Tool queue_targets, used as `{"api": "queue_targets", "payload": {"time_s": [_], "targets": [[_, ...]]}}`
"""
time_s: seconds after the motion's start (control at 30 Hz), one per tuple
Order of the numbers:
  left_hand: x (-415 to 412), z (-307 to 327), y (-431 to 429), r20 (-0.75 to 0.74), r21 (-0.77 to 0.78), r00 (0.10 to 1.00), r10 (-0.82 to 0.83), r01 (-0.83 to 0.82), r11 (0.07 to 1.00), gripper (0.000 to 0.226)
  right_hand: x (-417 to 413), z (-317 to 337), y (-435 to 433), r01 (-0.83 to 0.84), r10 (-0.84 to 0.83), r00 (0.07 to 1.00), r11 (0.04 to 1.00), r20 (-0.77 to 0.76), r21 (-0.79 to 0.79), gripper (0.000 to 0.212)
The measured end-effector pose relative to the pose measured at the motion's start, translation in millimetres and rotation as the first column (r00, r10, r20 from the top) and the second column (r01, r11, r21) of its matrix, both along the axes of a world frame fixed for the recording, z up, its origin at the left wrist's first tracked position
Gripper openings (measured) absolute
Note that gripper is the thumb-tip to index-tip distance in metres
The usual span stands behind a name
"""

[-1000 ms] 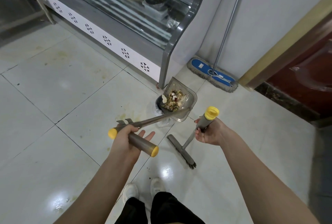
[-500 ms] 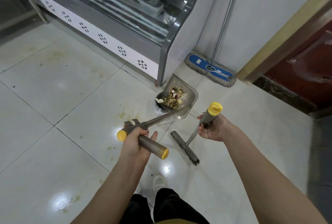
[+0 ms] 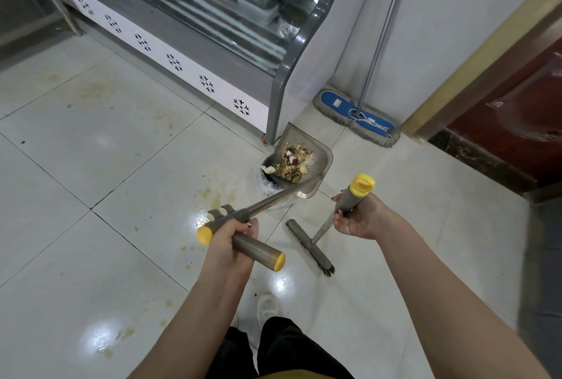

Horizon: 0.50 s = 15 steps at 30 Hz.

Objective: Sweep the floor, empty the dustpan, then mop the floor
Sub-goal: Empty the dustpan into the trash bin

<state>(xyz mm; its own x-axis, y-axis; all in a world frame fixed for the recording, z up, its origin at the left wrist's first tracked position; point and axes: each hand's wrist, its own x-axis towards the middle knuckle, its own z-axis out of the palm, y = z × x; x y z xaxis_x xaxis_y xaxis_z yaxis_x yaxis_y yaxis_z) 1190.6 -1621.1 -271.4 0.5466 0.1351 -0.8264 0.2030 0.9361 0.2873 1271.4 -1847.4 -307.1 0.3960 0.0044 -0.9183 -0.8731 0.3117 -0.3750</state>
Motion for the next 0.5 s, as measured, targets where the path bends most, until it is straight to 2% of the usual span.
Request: {"api": "queue_targets", "payload": {"time_s": [0.23,0.37,0.5], "targets": [[-7,-12,15,-0.003,-0.102,0.990,0.143,-0.143,0.985,0.042,1,-3,0,0.016,-0.016,1.000,1.000,0.004,-0.001,0.028],[-22,-4,16,0.006,-0.140,0.991,0.132,-0.130,0.982,0.039,-1,-2,1,0.018,-0.018,1.000,1.000,0.002,0.013,0.030],[-30,-3,19,0.004,-0.169,0.992,0.126,-0.123,0.978,0.055,-4,-1,2,0.016,-0.016,1.000,1.000,-0.001,0.013,0.031]]}}
